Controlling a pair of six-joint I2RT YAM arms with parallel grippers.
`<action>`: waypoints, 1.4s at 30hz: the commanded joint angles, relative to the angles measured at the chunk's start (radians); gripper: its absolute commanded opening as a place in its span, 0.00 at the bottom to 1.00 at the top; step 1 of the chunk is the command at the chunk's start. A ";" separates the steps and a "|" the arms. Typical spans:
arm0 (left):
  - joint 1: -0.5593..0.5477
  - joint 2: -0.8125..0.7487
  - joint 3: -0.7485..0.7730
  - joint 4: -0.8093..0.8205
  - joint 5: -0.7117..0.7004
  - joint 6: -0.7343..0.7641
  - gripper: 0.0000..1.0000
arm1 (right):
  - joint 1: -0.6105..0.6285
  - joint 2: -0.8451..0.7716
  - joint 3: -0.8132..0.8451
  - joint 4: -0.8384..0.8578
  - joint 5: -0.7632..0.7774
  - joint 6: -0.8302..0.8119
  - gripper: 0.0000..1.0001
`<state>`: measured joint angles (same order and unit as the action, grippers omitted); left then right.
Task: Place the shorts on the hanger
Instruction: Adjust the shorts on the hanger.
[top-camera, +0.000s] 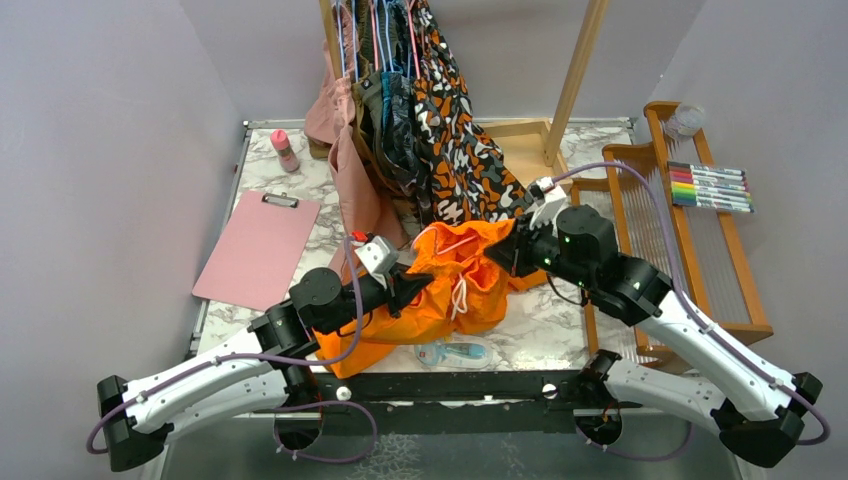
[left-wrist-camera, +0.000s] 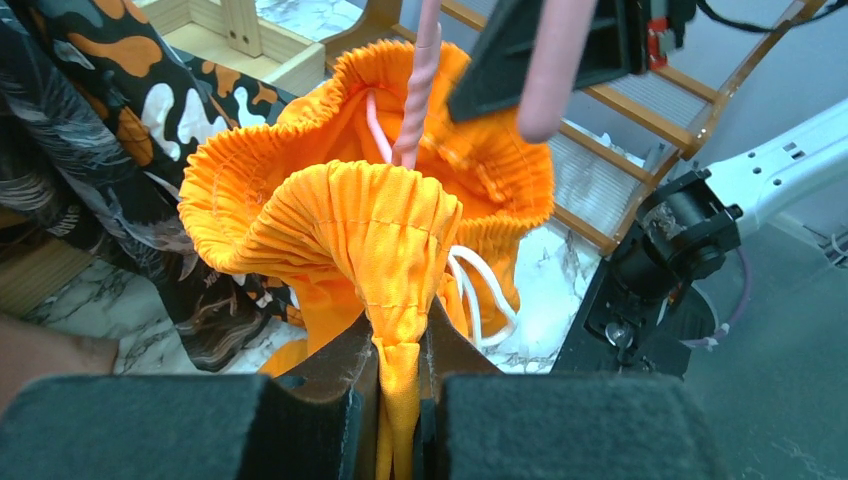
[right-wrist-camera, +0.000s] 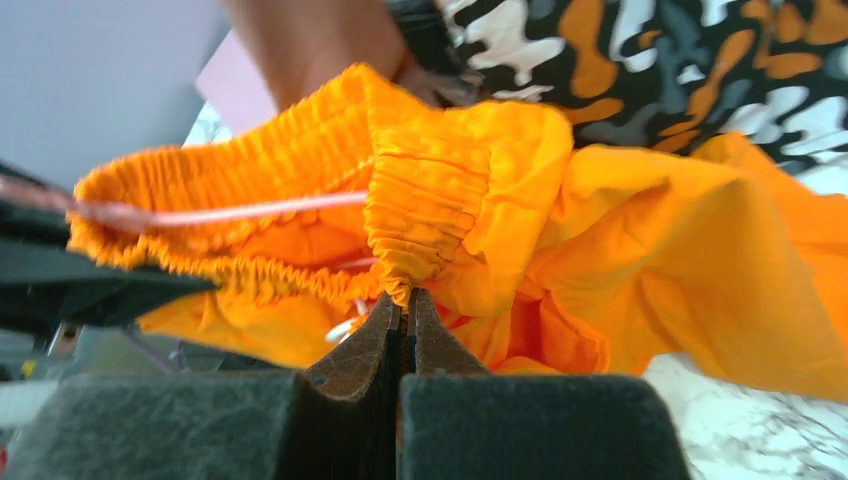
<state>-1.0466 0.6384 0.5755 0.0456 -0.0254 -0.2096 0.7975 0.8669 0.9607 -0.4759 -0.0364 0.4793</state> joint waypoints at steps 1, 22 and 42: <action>0.003 0.015 0.008 0.079 0.057 -0.014 0.00 | 0.002 0.046 0.115 -0.134 0.232 0.011 0.01; 0.003 0.274 0.043 0.283 -0.110 -0.020 0.00 | 0.202 0.382 0.376 -0.326 0.690 -0.208 0.01; 0.003 0.218 -0.020 0.311 -0.062 -0.021 0.00 | 0.212 0.227 0.363 -0.319 0.492 -0.175 0.62</action>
<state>-1.0466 0.8951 0.5716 0.2783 -0.1051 -0.2264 1.0069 1.1286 1.3079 -0.7837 0.4610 0.2878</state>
